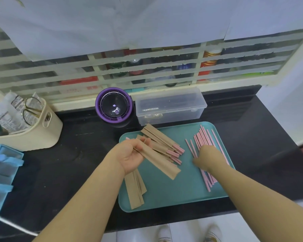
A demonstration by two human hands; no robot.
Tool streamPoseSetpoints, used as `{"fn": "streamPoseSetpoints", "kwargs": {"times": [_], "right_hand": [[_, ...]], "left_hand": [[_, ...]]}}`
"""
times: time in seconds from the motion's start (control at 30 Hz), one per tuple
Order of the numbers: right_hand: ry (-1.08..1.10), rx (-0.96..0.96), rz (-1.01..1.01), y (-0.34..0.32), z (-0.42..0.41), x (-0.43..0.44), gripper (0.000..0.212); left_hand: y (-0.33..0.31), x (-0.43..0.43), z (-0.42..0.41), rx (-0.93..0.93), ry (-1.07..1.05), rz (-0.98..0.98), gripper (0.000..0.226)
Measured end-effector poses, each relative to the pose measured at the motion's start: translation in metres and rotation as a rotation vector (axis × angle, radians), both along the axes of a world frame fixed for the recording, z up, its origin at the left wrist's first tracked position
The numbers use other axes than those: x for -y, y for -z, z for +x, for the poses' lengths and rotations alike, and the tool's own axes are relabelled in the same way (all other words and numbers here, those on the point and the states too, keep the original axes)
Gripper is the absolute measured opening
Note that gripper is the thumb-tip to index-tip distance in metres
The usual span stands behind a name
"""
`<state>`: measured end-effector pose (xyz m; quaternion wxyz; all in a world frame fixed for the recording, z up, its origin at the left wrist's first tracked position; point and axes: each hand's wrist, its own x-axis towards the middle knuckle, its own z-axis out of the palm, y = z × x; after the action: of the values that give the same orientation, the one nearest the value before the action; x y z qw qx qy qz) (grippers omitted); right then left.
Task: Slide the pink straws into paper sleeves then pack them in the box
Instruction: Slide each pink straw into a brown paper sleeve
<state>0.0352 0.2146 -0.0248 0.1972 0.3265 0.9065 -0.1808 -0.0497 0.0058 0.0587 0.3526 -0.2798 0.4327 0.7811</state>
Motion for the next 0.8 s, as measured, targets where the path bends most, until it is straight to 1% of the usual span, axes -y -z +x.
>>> {"fn": "streamPoseSetpoints", "kwargs": {"times": [0.03, 0.1, 0.13, 0.2, 0.27, 0.3, 0.33, 0.37, 0.4, 0.43, 0.47, 0.5, 0.53, 0.57, 0.67, 0.73, 0.8], "right_hand": [[0.007, 0.002, -0.004, -0.002, -0.002, -0.002, 0.029], [0.015, -0.028, -0.033, -0.005, -0.006, -0.005, 0.027], [0.012, -0.069, -0.065, -0.009, -0.008, -0.008, 0.022], [0.035, -0.213, -0.181, -0.021, -0.013, -0.011, 0.002], [0.081, -0.409, -0.337, -0.043, -0.016, -0.014, 0.021], [0.115, -0.514, -0.41, -0.06, -0.017, -0.015, 0.024], [0.162, -0.611, -0.513, -0.077, -0.019, -0.013, 0.024], [0.228, -0.688, -0.676, -0.094, -0.022, -0.011, 0.022], [0.291, -0.741, -0.898, -0.114, -0.024, -0.008, 0.021], [0.339, -0.77, -1.135, -0.13, -0.026, -0.005, 0.022], [0.358, -0.781, -1.324, -0.145, -0.026, -0.003, 0.022], [0.329, -0.782, -1.412, -0.156, -0.027, -0.002, 0.021], [0.273, -0.781, -1.429, -0.167, -0.027, -0.001, 0.021], [0.214, -0.794, -1.392, -0.173, -0.027, 0.0, 0.02], [0.061, -0.908, -1.177, -0.186, -0.028, 0.004, 0.018], [0.009, -0.959, -1.018, -0.189, -0.029, 0.006, 0.02], [0.007, -0.989, -0.926, -0.191, -0.028, 0.008, 0.02]], "left_hand": [[0.0, 0.0, -0.001, -0.014, -0.013, 0.014, 0.06], [-0.002, 0.0, -0.001, -0.039, 0.003, 0.029, 0.051], [-0.003, 0.0, -0.001, -0.066, 0.025, 0.035, 0.047], [-0.004, 0.002, 0.0, -0.136, 0.068, 0.048, 0.04], [-0.007, 0.003, 0.002, -0.221, 0.123, 0.032, 0.029], [-0.012, 0.003, 0.002, -0.268, 0.156, 0.014, 0.024], [-0.015, 0.002, 0.003, -0.312, 0.19, -0.007, 0.022], [-0.019, 0.001, 0.003, -0.358, 0.227, -0.027, 0.021], [-0.024, 0.0, 0.003, -0.408, 0.27, -0.044, 0.021], [-0.028, -0.001, 0.003, -0.453, 0.315, -0.065, 0.022], [-0.033, -0.001, 0.003, -0.501, 0.366, -0.091, 0.024], [-0.038, -0.001, 0.003, -0.552, 0.417, -0.127, 0.024], [-0.043, -0.001, 0.003, -0.603, 0.466, -0.178, 0.022], [-0.048, -0.001, 0.003, -0.658, 0.511, -0.24, 0.021], [-0.062, -0.002, 0.002, -0.826, 0.596, -0.413, 0.018], [-0.068, -0.002, 0.002, -0.883, 0.62, -0.449, 0.017], [-0.073, -0.003, 0.002, -0.913, 0.638, -0.453, 0.016]]}}
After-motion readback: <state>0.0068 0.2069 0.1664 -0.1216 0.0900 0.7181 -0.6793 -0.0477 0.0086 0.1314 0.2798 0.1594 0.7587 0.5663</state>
